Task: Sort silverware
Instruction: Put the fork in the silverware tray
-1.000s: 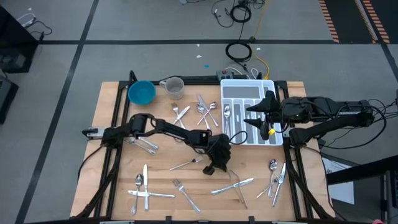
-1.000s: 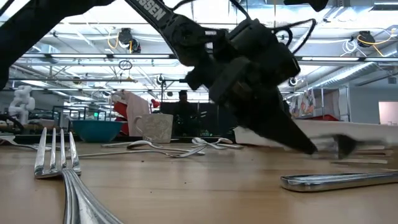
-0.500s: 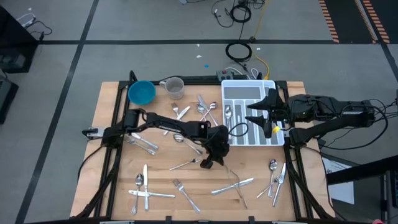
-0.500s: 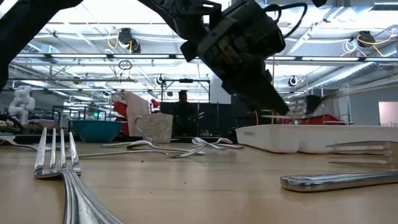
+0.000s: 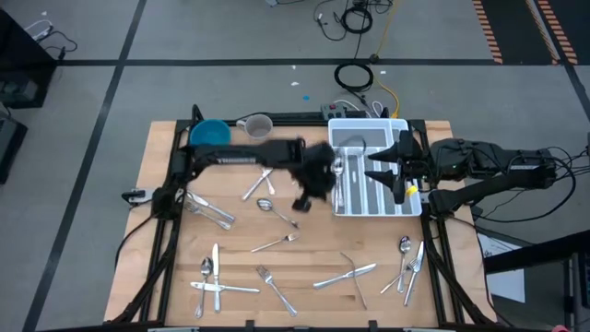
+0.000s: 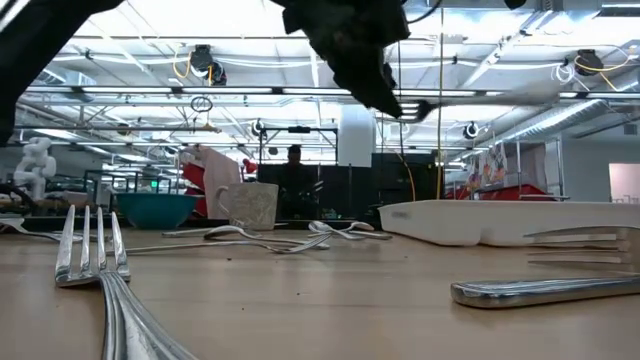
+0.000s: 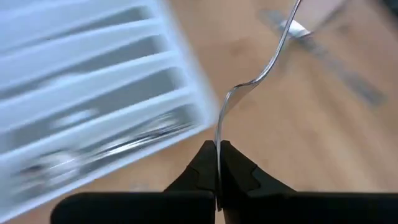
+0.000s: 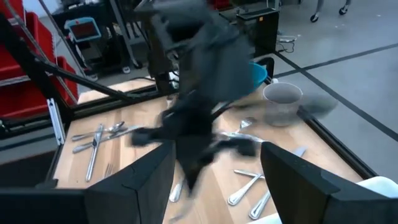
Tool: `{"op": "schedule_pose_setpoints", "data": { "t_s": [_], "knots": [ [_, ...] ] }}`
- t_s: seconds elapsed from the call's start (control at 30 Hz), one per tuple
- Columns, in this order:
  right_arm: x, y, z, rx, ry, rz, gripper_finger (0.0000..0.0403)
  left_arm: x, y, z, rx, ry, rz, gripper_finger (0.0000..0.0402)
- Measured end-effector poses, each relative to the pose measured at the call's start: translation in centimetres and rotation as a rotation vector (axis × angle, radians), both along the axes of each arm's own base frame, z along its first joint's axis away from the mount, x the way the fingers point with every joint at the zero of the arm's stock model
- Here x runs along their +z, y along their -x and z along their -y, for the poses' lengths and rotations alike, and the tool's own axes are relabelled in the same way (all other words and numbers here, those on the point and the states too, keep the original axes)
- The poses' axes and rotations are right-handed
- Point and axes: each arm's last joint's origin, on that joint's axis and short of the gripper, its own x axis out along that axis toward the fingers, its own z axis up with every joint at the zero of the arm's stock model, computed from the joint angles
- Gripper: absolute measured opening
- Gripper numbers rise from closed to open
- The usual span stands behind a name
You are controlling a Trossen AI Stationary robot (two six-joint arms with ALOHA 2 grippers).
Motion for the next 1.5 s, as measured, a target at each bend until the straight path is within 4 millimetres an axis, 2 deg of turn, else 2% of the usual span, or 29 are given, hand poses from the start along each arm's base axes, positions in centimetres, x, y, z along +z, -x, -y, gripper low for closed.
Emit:
{"op": "schedule_pose_setpoints", "data": {
  "t_s": [0.1,0.3,0.4,0.53,0.63,0.93,1.0,1.1,1.2,1.3,1.5],
  "knots": [
    [0.1,0.0,0.0,-0.013,0.003,0.008,0.0231,1.2,0.0,-2.9,0.016,-0.096,0.051,0.0002],
    [0.2,0.1,0.2,-0.055,0.005,0.024,0.0231,0.6,0.3,-7.9,-0.01,-0.204,0.039,0.0002],
    [0.2,0.1,0.2,-0.055,0.005,0.02,0.0231,0.2,0.2,-9.1,-0.06,-0.256,0.023,0.0002],
    [0.0,-0.2,0.2,-0.073,0.012,0.011,0.0231,-0.1,-0.9,-9.3,-0.145,-0.317,0.052,0.0002],
    [-0.1,-0.4,0.2,-0.085,0.011,0.0,0.0231,0.6,-1.9,-9.2,-0.176,-0.379,0.123,0.0002],
    [-0.2,-0.6,0.2,-0.091,0.003,-0.006,0.0231,1.7,-3.2,-9.7,-0.239,-0.569,0.276,0.0002],
    [-0.2,-0.6,0.2,-0.108,0.0,-0.004,0.0231,1.3,-3.7,-10.2,-0.231,-0.585,0.308,0.0002],
    [-0.2,-0.6,0.2,-0.111,-0.001,-0.004,0.0231,-0.7,-4.4,-10.7,-0.236,-0.573,0.281,0.0002],
    [-0.3,-0.6,0.2,-0.108,0.008,-0.008,0.0231,-2.9,-4.9,-10.7,-0.264,-0.549,0.225,0.0002],
    [-0.3,-0.6,0.2,-0.104,0.018,-0.017,0.0231,-4.3,-5.4,-10.4,-0.283,-0.529,0.193,0.0002],
    [-0.4,-0.6,0.2,-0.099,0.034,-0.027,0.0231,-4.8,-5.9,-9.6,-0.36,-0.545,0.209,0.0002]
  ]
}}
